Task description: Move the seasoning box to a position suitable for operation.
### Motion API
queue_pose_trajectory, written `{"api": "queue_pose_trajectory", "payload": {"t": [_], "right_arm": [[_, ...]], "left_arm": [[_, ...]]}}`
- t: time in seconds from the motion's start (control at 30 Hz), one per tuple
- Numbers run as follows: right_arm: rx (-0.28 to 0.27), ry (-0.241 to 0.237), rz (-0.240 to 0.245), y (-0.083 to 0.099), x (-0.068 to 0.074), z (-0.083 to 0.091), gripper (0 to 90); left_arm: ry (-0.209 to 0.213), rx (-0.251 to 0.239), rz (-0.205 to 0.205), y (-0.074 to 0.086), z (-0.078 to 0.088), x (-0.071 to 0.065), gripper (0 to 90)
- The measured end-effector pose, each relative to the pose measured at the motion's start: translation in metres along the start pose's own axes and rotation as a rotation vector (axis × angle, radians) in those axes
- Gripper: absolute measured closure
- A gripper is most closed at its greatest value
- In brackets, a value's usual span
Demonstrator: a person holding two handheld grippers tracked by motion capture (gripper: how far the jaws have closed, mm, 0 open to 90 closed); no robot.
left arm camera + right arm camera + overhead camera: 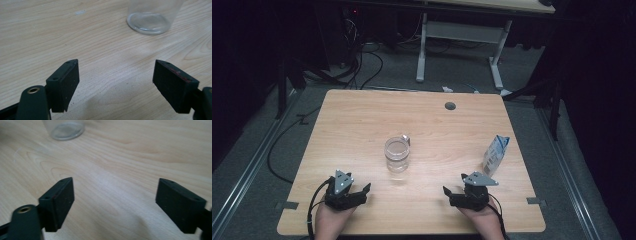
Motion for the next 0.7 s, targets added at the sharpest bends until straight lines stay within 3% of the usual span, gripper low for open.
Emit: {"api": "queue_pose_trajectory", "payload": {"t": [0.13, 0.2, 0.37, 0.5, 0.7], "right_arm": [[-0.027, -0.004, -0.005, -0.001, -0.002, 0.001, 24.4], [-0.027, 0.006, 0.012, -0.001, -0.001, 0.002, 24.4], [-0.034, 0.005, 0.013, -0.002, 0.000, 0.002, 27.6], [-0.030, -0.014, 0.010, -0.001, -0.001, 0.002, 29.5], [-0.024, -0.009, 0.000, 0.000, -0.005, 0.002, 32.7]], "left_arm": [[0.012, 0.007, 0.027, 0.000, -0.002, 0.003, 22.9], [-0.008, -0.017, 0.022, -0.001, 0.000, 0.003, 23.2], [-0.004, -0.022, 0.011, -0.002, 0.002, 0.001, 27.9], [0.020, -0.019, 0.017, -0.003, 0.003, 0.000, 31.2], [0.083, -0.037, 0.064, -0.012, 0.004, -0.002, 28.2]]}}
Point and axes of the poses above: each handheld gripper's, and its own axes: z roughly backward along the jaws, y roughly out of its underside, x roughly to its left, the point moved 6 cm from there along -z, roughly forward along the jaws, and after that the axes turned 4 degrees about x, right-handed, at the moved point
